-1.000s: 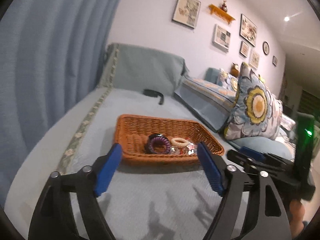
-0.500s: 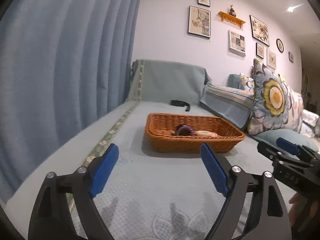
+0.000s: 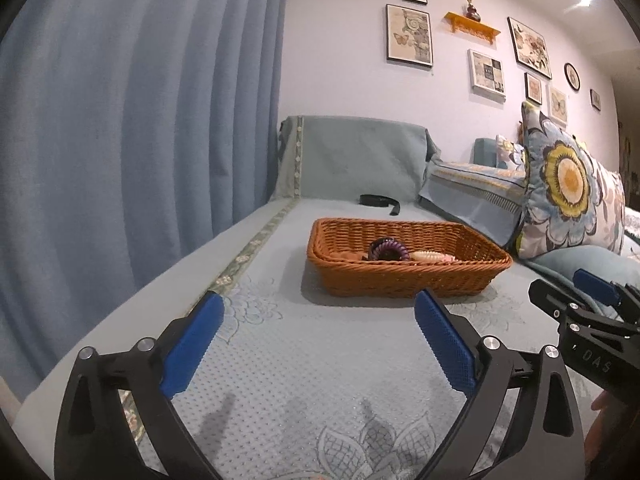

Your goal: Organize jewelry

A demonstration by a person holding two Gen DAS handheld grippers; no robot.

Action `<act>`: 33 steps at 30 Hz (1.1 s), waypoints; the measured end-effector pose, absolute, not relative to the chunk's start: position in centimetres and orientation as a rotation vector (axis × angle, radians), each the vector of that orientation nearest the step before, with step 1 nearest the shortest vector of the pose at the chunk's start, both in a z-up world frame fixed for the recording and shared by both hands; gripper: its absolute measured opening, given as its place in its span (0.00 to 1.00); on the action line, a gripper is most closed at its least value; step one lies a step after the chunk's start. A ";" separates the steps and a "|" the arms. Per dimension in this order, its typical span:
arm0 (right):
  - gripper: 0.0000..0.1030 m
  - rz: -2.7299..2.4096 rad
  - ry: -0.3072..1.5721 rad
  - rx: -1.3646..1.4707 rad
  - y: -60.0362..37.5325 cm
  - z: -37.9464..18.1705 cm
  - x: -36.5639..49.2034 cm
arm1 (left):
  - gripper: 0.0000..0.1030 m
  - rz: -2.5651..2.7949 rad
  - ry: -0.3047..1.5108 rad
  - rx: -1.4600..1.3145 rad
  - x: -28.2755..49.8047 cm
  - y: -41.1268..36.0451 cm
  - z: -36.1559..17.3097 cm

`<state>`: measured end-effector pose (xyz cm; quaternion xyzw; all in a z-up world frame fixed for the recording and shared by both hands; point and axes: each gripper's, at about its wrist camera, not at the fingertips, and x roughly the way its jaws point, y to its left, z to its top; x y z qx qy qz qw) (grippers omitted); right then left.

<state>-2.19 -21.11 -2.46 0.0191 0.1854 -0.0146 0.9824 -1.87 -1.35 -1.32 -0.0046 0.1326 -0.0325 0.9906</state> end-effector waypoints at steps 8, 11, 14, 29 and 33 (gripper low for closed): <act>0.72 -0.030 0.381 0.040 -21.1 -2.6 -2.0 | 0.92 -0.052 0.263 0.011 -1.9 -1.7 -1.3; 0.72 -0.030 0.385 0.043 -21.3 -2.6 -1.9 | 0.92 -0.050 0.264 0.011 -1.9 -1.6 -1.3; 0.73 -0.030 0.385 0.044 -21.3 -2.6 -1.9 | 0.92 -0.049 0.263 0.012 -1.8 -1.7 -1.3; 0.73 -0.030 0.389 0.042 -21.3 -2.7 -1.8 | 0.92 -0.048 0.269 0.009 -1.8 -1.6 -1.2; 0.73 -0.030 0.389 0.042 -21.3 -2.7 -1.8 | 0.92 -0.047 0.270 0.008 -1.7 -1.6 -1.3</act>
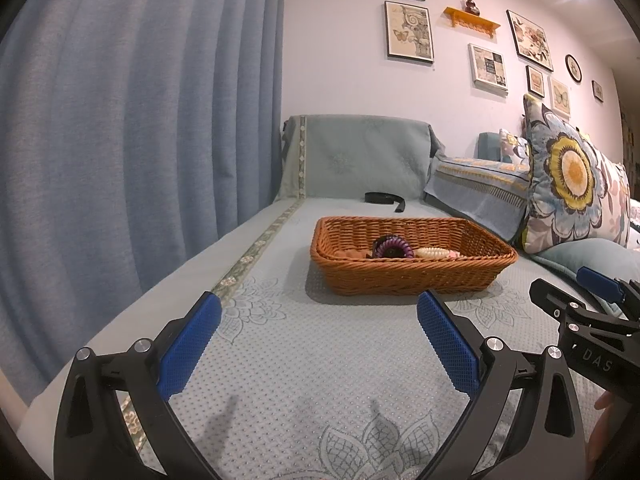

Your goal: Organize jewelry

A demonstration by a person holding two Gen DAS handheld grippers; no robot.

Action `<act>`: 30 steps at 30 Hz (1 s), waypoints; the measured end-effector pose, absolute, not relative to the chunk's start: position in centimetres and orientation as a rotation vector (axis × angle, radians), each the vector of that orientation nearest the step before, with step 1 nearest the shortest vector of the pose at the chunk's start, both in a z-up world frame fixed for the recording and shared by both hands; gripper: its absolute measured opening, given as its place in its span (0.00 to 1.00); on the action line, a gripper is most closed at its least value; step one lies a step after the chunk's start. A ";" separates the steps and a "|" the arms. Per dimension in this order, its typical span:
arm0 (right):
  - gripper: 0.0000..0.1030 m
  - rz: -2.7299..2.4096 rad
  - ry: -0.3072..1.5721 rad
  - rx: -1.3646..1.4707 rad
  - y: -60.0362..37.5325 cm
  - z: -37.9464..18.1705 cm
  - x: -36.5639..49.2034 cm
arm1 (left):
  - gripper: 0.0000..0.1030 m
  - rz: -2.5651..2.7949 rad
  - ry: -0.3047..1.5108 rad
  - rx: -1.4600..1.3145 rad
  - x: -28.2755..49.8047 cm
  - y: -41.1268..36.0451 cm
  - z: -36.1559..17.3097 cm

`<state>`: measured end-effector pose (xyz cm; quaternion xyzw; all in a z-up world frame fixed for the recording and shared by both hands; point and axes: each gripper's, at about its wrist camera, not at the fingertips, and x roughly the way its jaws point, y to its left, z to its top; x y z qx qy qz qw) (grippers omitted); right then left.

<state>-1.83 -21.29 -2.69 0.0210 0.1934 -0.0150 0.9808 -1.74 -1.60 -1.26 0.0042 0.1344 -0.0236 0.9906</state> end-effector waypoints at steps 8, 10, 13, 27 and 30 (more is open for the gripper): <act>0.76 -0.029 0.391 0.039 -21.4 -2.7 -1.7 | 0.92 -0.047 0.272 0.009 -1.7 -1.6 -1.3; 0.76 -0.029 0.391 0.036 -21.4 -2.8 -1.8 | 0.92 -0.048 0.272 0.009 -1.7 -1.5 -1.3; 0.76 -0.029 0.392 0.036 -21.5 -2.8 -1.7 | 0.92 -0.047 0.272 0.008 -1.7 -1.5 -1.3; 0.76 -0.026 0.397 0.030 -21.5 -2.8 -1.7 | 0.92 -0.048 0.273 0.009 -1.7 -1.5 -1.2; 0.76 -0.026 0.398 0.030 -21.5 -2.9 -1.7 | 0.92 -0.048 0.273 0.009 -1.7 -1.5 -1.2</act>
